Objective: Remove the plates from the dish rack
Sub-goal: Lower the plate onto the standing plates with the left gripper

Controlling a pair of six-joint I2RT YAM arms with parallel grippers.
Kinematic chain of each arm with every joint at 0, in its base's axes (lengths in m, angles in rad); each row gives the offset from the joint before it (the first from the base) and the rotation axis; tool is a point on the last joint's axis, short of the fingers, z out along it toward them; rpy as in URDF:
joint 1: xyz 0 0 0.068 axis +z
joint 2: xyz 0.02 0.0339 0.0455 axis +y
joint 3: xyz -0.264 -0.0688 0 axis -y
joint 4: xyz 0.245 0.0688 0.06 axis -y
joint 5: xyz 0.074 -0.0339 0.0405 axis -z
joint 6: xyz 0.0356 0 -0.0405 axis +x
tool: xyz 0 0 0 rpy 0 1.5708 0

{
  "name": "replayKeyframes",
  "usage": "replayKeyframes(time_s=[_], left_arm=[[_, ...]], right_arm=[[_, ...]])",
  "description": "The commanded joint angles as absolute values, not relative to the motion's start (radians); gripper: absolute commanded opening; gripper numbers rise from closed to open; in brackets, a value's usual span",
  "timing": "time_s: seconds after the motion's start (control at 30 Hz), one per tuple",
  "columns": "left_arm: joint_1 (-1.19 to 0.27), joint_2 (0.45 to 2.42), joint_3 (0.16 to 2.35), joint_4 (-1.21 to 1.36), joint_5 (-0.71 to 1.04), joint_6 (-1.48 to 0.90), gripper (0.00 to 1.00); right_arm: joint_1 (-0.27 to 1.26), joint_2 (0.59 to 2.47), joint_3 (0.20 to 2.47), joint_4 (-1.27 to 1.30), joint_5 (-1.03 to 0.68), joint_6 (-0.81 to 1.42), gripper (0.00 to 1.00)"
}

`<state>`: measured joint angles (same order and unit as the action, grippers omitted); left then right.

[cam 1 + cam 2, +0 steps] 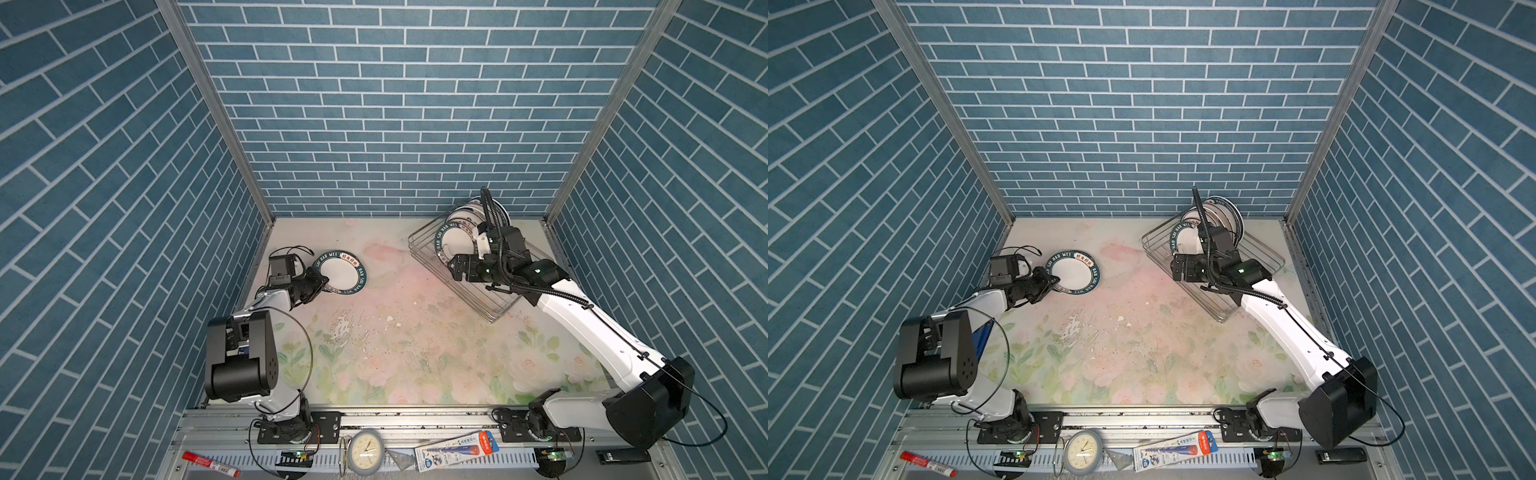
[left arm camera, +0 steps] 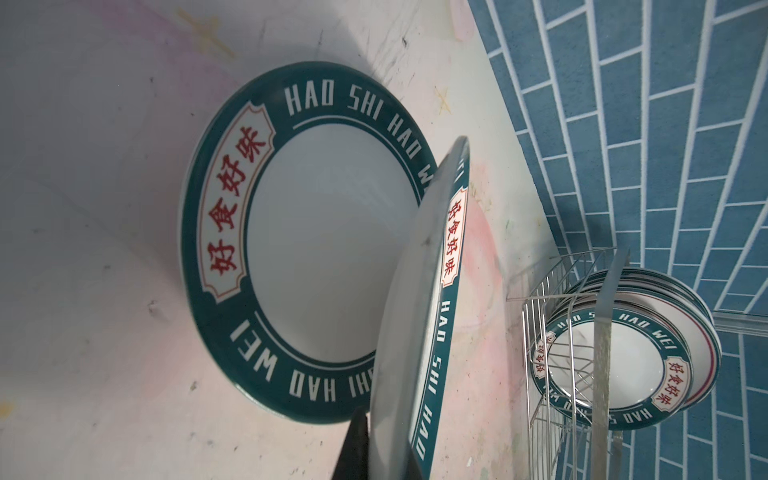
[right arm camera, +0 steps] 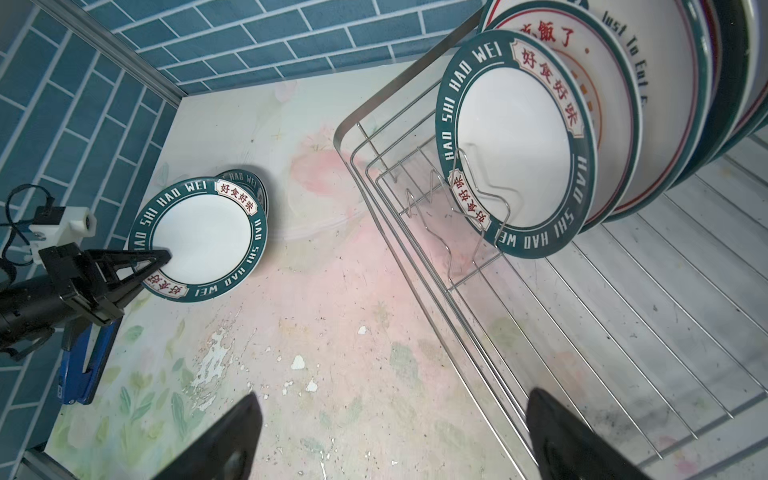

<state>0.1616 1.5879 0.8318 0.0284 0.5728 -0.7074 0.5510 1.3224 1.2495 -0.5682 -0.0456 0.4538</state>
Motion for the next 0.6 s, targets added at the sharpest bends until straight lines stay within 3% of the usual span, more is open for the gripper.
replayKeyframes(time_s=[0.0,0.57], left_arm=[[0.178,1.612,0.880,0.085,0.596,-0.690,0.00],[0.211,1.723,0.909,0.118,0.622,-0.701,0.00]], right_arm=[[0.554,1.319,1.256,-0.591,-0.032,0.414,0.99],[0.554,1.372,1.230,-0.558,-0.081,0.393,0.99]])
